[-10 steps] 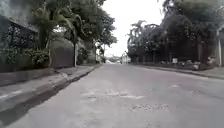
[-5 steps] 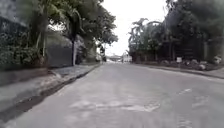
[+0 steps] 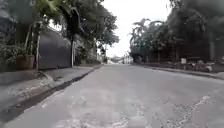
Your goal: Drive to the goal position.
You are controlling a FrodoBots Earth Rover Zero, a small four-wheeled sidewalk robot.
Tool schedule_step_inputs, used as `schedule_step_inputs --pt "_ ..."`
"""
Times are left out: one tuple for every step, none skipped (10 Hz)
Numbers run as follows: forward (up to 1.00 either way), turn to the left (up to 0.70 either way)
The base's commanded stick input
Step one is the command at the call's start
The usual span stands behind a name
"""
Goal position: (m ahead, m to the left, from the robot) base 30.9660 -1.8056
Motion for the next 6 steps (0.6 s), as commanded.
schedule_step_inputs --pt "1.0 0.0" --pt "1.0 -0.03" --pt "1.0 -0.03" --pt "1.0 -0.03" --pt "1.0 -0.03" --pt "1.0 -0.02"
